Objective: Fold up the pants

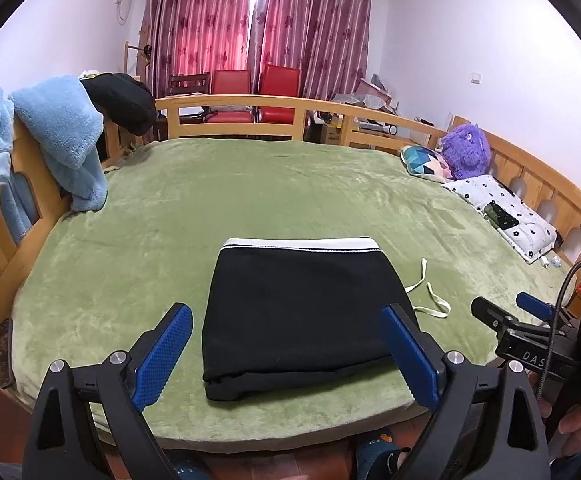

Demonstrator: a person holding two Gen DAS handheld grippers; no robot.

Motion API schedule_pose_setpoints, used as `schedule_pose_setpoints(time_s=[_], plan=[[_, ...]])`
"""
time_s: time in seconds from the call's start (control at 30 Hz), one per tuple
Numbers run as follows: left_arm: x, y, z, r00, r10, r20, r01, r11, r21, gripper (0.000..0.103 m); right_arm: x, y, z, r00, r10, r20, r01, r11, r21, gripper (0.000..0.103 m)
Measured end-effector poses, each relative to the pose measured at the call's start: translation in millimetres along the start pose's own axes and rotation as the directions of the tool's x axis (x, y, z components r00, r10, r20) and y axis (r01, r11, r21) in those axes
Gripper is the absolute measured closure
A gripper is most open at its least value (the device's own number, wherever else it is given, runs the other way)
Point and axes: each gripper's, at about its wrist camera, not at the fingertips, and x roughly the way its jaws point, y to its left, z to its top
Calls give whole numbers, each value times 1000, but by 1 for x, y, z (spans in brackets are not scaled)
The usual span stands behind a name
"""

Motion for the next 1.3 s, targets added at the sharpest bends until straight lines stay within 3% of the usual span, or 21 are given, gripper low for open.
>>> schedule_pose_setpoints(time_s=[1.3], plan=[[-2, 6, 0, 1000, -10, -8, 10, 1000, -29, 8, -5, -4, 2, 999, -24, 30, 23, 1000, 21, 2]])
